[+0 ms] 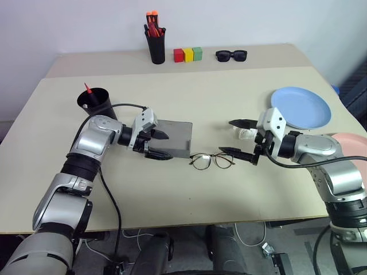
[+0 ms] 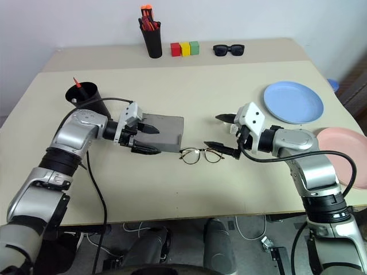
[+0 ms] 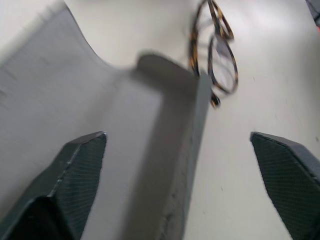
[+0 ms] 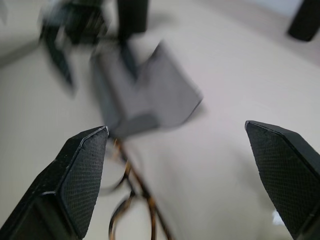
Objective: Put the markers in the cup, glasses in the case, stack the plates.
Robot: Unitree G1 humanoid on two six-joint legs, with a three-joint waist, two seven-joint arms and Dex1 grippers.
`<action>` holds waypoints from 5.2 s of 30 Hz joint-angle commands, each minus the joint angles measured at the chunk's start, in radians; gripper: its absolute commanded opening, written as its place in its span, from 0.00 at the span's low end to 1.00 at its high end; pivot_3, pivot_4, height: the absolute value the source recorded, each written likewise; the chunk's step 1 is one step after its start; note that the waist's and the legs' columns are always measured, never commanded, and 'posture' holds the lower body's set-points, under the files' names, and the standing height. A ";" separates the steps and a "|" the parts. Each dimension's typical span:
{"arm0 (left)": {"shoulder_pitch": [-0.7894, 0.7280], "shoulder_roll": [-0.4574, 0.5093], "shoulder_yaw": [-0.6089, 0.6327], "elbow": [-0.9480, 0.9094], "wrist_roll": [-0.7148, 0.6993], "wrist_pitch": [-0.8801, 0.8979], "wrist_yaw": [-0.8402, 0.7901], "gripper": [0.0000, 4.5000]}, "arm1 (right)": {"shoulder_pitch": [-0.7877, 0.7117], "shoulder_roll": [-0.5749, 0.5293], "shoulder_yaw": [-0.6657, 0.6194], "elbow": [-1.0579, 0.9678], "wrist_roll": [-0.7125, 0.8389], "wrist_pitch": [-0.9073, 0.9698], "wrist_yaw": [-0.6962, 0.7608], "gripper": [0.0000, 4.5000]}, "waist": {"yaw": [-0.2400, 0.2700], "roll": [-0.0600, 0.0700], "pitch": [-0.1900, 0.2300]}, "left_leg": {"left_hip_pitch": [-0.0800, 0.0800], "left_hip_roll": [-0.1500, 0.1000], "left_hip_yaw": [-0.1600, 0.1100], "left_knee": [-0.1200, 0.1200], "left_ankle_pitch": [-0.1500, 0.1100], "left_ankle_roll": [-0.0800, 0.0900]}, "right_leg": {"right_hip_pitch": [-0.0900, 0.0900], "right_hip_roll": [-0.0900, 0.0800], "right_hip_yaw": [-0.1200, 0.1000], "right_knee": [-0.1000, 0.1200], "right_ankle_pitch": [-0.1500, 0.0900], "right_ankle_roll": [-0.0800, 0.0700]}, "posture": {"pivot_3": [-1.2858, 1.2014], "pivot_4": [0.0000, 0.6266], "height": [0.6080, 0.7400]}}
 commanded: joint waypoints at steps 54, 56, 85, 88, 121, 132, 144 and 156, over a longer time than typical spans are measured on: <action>0.577 0.124 0.405 -0.630 -0.388 0.047 0.269 1.00 | -0.177 0.009 0.308 0.133 -0.576 -0.200 0.039 0.01 | 0.005 0.000 0.000 | 0.000 0.001 0.000 0.000 0.000 0.000 | 0.000 -0.001 0.000 0.000 0.000 -0.001 | 0.52 0.24 1.00; 0.579 0.125 0.406 -0.632 -0.392 0.049 0.273 1.00 | -0.182 0.015 0.299 0.132 -0.563 -0.194 0.044 0.01 | 0.005 0.000 0.000 | 0.000 0.001 0.000 0.000 0.000 0.000 | 0.000 -0.001 0.000 0.000 0.000 -0.001 | 0.52 0.24 1.00; 0.696 0.151 0.552 -0.682 -0.454 0.040 0.351 1.00 | -0.423 0.651 0.241 0.275 -0.258 0.153 -0.351 0.01 | -0.001 0.001 0.000 | 0.000 0.001 -0.001 -0.003 0.000 -0.001 | -0.002 0.000 0.000 0.001 0.001 -0.002 | 0.52 0.24 1.00; 0.704 0.149 0.551 -0.690 -0.452 0.042 0.361 1.00 | -0.394 0.610 0.291 0.275 -0.301 0.150 -0.339 0.01 | -0.003 0.001 0.000 | 0.000 0.001 -0.001 -0.003 0.000 -0.001 | -0.003 0.000 0.000 0.001 0.001 -0.002 | 0.52 0.24 1.00; 0.676 0.146 0.505 -0.667 -0.438 0.048 0.381 1.00 | -0.462 0.578 0.316 0.219 -0.336 0.334 -0.320 1.00 | -0.003 0.001 0.000 | 0.000 0.001 -0.001 -0.004 0.000 -0.001 | -0.003 0.001 0.000 0.000 0.001 -0.002 | 0.52 0.24 1.00; 0.403 0.040 0.376 -0.490 -0.262 -0.039 0.541 0.70 | -0.404 0.598 -0.021 0.131 -0.053 0.265 -0.311 1.00 | 0.010 0.001 0.000 | 0.001 0.001 -0.002 -0.004 0.001 -0.002 | -0.002 0.001 0.000 0.000 0.001 -0.002 | 0.52 0.24 1.00; -0.121 -0.136 0.146 0.058 0.003 -0.015 0.659 0.01 | -0.301 0.534 0.017 0.057 -0.049 0.248 -0.339 1.00 | -0.016 0.000 0.000 | 0.000 0.000 -0.001 -0.005 0.002 -0.003 | -0.003 0.001 0.000 0.000 0.001 -0.002 | 0.52 0.24 1.00; -0.278 -0.125 0.044 0.316 0.090 0.193 0.476 0.01 | -0.287 0.517 0.017 0.032 -0.038 0.256 -0.381 1.00 | -0.025 0.000 0.000 | -0.001 0.000 -0.001 -0.005 0.001 -0.002 | -0.004 0.001 0.000 0.000 0.001 -0.002 | 0.52 0.24 1.00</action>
